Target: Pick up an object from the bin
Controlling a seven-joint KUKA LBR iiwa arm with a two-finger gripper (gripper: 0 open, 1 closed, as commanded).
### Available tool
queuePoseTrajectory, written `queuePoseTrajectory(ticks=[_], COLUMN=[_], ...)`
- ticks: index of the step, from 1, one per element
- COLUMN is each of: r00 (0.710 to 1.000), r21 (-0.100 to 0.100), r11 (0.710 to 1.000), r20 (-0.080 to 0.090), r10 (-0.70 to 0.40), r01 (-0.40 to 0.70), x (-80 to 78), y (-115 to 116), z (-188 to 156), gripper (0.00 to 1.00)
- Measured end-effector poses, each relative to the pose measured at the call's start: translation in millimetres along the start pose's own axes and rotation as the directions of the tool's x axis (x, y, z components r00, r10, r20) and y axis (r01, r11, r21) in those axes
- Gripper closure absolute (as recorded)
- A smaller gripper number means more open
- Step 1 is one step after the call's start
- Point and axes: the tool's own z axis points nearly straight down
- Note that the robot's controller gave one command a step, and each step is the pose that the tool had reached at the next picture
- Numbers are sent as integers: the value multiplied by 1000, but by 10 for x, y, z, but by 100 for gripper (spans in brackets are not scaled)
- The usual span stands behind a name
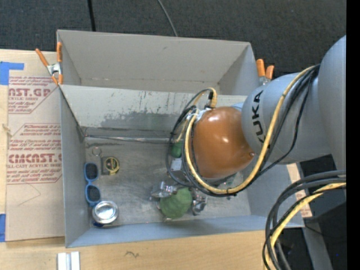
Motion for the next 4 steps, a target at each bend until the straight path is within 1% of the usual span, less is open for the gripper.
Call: queuePoseTrajectory(ticks=[1,2,3,4], r00=[1000,1000,1000,1000], r21=[0,0,-13,-9], r11=[1000,1000,1000,1000], r20=[-9,-9,-8,-6], r10=[-26,-26,-24,-22], r01=[26,26,24,22], x=[-42,-41,-56,-84], y=[-12,-13,-22,-44], z=[-3,-3,-267,-1223], gripper=[0,100,100,100])
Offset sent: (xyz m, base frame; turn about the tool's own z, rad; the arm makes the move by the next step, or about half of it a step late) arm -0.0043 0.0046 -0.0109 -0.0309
